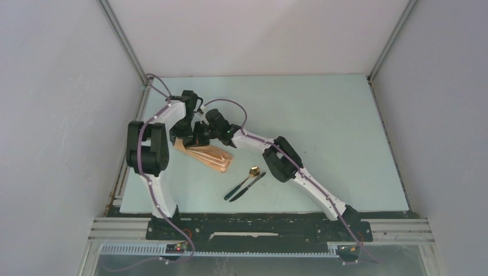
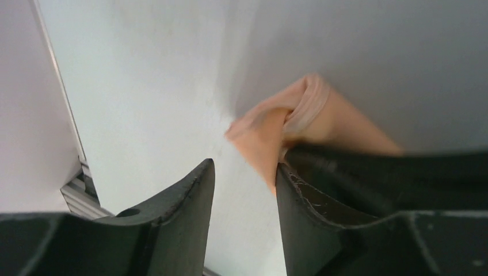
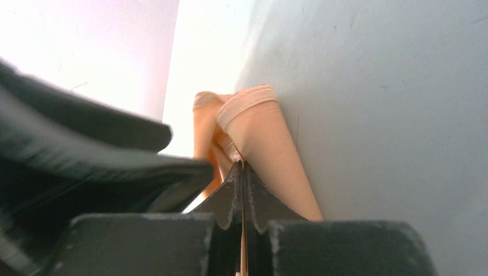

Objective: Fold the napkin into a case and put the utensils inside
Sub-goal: Grasp the top corner of the smaller rectangle folded napkin from the folded napkin.

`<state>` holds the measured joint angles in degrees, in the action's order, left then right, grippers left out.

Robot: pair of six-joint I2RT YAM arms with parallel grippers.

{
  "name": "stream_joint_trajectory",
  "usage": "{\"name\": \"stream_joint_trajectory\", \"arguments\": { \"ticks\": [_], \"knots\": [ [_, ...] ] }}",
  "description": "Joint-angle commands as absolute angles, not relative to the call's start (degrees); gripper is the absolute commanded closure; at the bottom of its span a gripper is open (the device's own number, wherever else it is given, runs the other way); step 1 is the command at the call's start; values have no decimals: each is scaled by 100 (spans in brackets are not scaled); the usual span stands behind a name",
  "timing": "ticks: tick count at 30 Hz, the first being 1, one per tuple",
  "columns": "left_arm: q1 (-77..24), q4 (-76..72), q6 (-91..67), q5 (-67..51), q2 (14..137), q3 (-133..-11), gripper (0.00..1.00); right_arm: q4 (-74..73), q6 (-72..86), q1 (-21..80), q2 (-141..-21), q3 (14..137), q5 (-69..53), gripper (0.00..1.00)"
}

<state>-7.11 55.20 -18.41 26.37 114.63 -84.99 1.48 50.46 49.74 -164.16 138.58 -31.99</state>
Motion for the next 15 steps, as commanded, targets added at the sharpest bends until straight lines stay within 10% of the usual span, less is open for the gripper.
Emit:
{"name": "stream_joint_trajectory", "arguments": {
  "ticks": [1,15],
  "knots": [
    [-666,5294,-1958,2564,10137,-7941,48,-181,4953,4941,-16207,13693,-3040,100],
    [1105,2949,-3195,-1519,9841,-6301,79,-205,4915,4967,-16176,13649,-3024,98]
  ]
}}
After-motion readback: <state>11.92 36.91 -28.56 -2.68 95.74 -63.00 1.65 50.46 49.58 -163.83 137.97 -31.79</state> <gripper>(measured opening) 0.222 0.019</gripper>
